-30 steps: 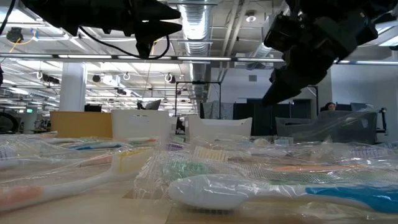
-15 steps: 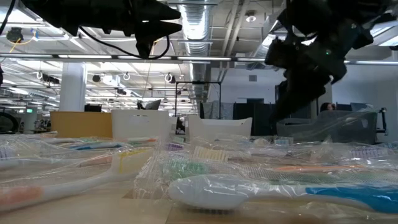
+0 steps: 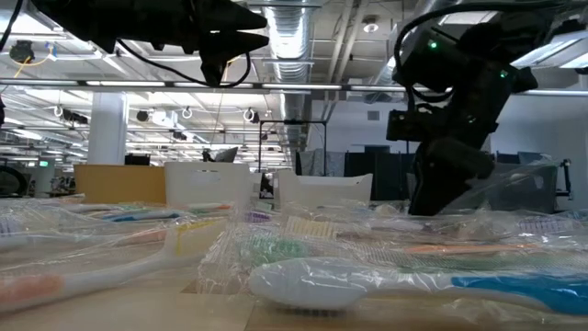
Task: Pick & Place Toothbrushes
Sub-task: Put the blue toothbrush into the right white bin
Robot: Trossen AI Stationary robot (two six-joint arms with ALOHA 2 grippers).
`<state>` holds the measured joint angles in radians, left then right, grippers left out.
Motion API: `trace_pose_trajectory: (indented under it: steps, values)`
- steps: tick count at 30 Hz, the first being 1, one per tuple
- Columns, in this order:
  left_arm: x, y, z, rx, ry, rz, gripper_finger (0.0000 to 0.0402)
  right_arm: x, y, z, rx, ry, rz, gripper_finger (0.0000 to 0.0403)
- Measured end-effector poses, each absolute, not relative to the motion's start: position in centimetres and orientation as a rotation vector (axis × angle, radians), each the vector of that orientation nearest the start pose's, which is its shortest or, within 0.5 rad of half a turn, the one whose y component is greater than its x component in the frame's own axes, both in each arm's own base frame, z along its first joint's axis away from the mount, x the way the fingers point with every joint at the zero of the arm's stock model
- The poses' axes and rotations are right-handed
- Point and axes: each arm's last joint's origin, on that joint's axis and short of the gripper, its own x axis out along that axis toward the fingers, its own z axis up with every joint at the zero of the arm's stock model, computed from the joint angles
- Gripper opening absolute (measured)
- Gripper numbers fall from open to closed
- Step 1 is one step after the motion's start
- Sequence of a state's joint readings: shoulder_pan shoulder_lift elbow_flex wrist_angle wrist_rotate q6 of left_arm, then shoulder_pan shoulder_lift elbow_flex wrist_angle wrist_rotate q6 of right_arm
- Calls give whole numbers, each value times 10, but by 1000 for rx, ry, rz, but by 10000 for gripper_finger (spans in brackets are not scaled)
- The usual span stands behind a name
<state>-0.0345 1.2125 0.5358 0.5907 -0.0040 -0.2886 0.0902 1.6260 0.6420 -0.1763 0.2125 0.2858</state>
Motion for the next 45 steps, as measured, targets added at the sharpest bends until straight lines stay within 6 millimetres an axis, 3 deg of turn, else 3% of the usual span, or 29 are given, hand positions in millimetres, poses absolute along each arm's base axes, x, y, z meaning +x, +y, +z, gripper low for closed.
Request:
trace_pose_trajectory:
  steps: [6,15,24,33,45]
  values:
    - [251,-8,233,-286,96,-13,117,260,17,106,86,1112,-273,132]
    - [246,-8,221,-286,129,-8,117,257,17,110,91,1115,-249,16]
    - [241,-8,209,-290,159,-4,117,260,25,116,64,1136,-196,5]
    - [233,-8,195,-291,178,3,117,275,48,142,-19,1184,-131,2]
    - [232,-7,194,-291,177,10,117,278,56,151,-69,1180,-163,2]
